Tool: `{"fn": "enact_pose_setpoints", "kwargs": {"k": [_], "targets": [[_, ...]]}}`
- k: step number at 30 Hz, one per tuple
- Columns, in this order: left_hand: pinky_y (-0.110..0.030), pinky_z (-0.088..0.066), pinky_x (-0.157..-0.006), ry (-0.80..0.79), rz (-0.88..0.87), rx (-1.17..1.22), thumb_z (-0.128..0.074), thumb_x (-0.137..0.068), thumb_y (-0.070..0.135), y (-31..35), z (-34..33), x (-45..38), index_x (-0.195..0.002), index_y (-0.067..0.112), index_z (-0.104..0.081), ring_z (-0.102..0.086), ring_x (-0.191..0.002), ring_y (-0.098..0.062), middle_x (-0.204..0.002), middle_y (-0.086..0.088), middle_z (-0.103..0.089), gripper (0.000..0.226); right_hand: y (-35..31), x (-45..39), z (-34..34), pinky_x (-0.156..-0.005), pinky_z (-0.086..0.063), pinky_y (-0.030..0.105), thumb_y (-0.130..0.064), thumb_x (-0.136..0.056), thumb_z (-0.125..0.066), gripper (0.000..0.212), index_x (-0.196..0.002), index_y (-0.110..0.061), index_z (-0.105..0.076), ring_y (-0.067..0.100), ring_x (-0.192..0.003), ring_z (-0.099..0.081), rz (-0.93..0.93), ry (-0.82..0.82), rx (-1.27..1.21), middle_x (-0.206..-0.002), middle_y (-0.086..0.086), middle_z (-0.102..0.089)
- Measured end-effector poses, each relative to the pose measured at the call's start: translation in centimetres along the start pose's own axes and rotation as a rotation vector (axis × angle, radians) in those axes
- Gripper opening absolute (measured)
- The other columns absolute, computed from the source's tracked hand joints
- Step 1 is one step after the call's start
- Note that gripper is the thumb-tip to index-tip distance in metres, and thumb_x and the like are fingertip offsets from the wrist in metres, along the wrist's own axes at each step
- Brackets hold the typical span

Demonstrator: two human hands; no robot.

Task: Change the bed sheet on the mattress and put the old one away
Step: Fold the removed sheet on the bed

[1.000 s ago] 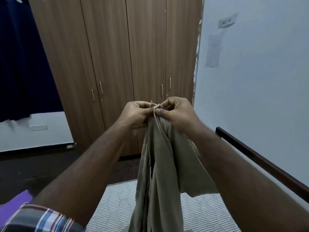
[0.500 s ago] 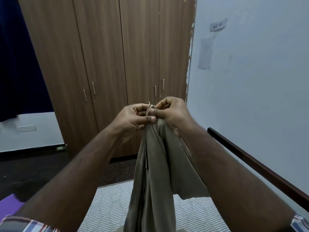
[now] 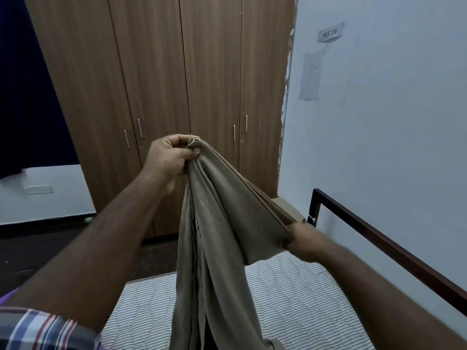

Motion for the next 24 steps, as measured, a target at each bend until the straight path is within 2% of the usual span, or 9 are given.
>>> {"fn": "enact_pose_setpoints", "kwargs": {"k": [2,5,7,10,12,13,18,22,24], "targets": [[-0.032,-0.058,-0.068,0.029,-0.002,-0.024,-0.071,-0.084,-0.005,-0.5,0.8,-0.4,-0.092,0.018,-0.076,-0.068,-0.083,-0.017,-0.089,-0.003,-0.073,0.024,1.1,-0.5,2.0,-0.082,-0.056,0.036,-0.032,-0.092,-0.062,0.020,-0.108,-0.027,-0.071,0.020,-0.094,-0.065,-0.008,0.159,0.113,-0.104,-0.001,-0.070],[-0.037,-0.057,-0.073,0.095,0.012,-0.014,-0.069,-0.086,-0.004,-1.4,2.5,-0.8,-0.092,0.018,-0.075,-0.066,-0.085,-0.019,-0.089,-0.002,-0.072,0.024,1.2,0.4,6.4,-0.079,-0.050,0.044,-0.029,-0.082,-0.072,0.011,-0.086,-0.021,-0.077,0.032,-0.098,-0.057,0.039,0.589,0.227,-0.098,0.005,-0.063],[-0.037,-0.057,-0.069,0.128,0.010,-0.001,-0.070,-0.086,-0.003,-1.9,3.6,-1.2,-0.090,0.021,-0.075,-0.065,-0.084,-0.020,-0.090,-0.001,-0.072,0.025,3.2,0.9,8.5,-0.085,-0.046,0.048,-0.025,-0.076,-0.077,0.007,-0.082,-0.022,-0.078,0.037,-0.106,-0.049,-0.038,0.782,0.170,-0.108,0.008,-0.059],[-0.025,-0.051,-0.055,0.136,0.015,0.040,-0.067,-0.086,-0.005,-2.4,4.3,-1.6,-0.089,0.022,-0.073,-0.064,-0.077,-0.015,-0.086,0.001,-0.070,0.028,7.3,-0.8,7.4,-0.081,-0.048,0.041,-0.021,-0.078,-0.076,0.003,-0.078,-0.018,-0.074,0.032,-0.098,-0.060,-0.196,0.595,-0.434,-0.098,0.008,-0.064],[-0.027,-0.051,-0.058,0.127,0.029,0.042,-0.065,-0.087,-0.007,-2.9,4.3,-1.7,-0.089,0.021,-0.073,-0.063,-0.076,-0.014,-0.085,0.001,-0.070,0.030,7.3,-1.7,3.9,-0.076,-0.057,0.042,-0.008,-0.084,-0.074,0.010,-0.080,-0.007,-0.065,0.031,-0.079,-0.066,-0.270,0.364,-0.948,-0.084,0.015,-0.063],[-0.028,-0.051,-0.060,0.131,0.045,0.038,-0.065,-0.088,-0.008,-3.3,4.5,-1.8,-0.088,0.021,-0.072,-0.062,-0.076,-0.015,-0.084,0.001,-0.069,0.030,6.9,-1.8,3.6,-0.075,-0.061,0.047,-0.001,-0.085,-0.072,0.011,-0.083,-0.005,-0.061,0.031,-0.074,-0.068,-0.276,0.342,-1.053,-0.085,0.019,-0.064],[-0.030,-0.053,-0.058,0.215,0.055,-0.042,-0.066,-0.087,-0.007,-3.2,7.6,-3.4,-0.089,0.020,-0.074,-0.063,-0.084,-0.023,-0.084,0.000,-0.070,0.028,2.6,-1.7,15.2,-0.052,-0.057,0.040,0.007,-0.081,-0.067,0.033,-0.099,-0.020,-0.061,0.024,-0.064,-0.063,-0.040,0.661,-1.034,-0.088,0.013,-0.064],[-0.026,-0.058,-0.084,0.358,-0.224,-0.045,-0.066,-0.091,-0.006,4.2,8.1,-4.8,-0.115,0.007,-0.071,-0.067,-0.093,-0.012,-0.105,-0.005,-0.071,0.028,-2.5,2.1,28.7,-0.051,-0.058,0.034,-0.009,-0.079,-0.070,0.035,-0.107,-0.029,-0.061,0.019,-0.064,-0.069,0.202,1.035,-0.883,-0.084,-0.003,-0.067],[-0.020,-0.056,-0.082,0.386,-0.265,-0.038,-0.066,-0.090,-0.007,5.7,8.0,-5.5,-0.111,0.004,-0.072,-0.064,-0.086,-0.008,-0.099,-0.005,-0.070,0.024,-4.3,1.5,29.6,-0.049,-0.057,0.031,-0.010,-0.086,-0.072,0.026,-0.106,-0.022,-0.060,0.019,-0.068,-0.066,0.216,0.907,-0.927,-0.086,0.001,-0.063]]}}
Point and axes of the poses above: each hand's wrist, its own x-axis away from the middle knuckle, its own z-axis out of the back of the hand, y = z × x, the point moved 10 cm from there along -x, towards the middle knuckle
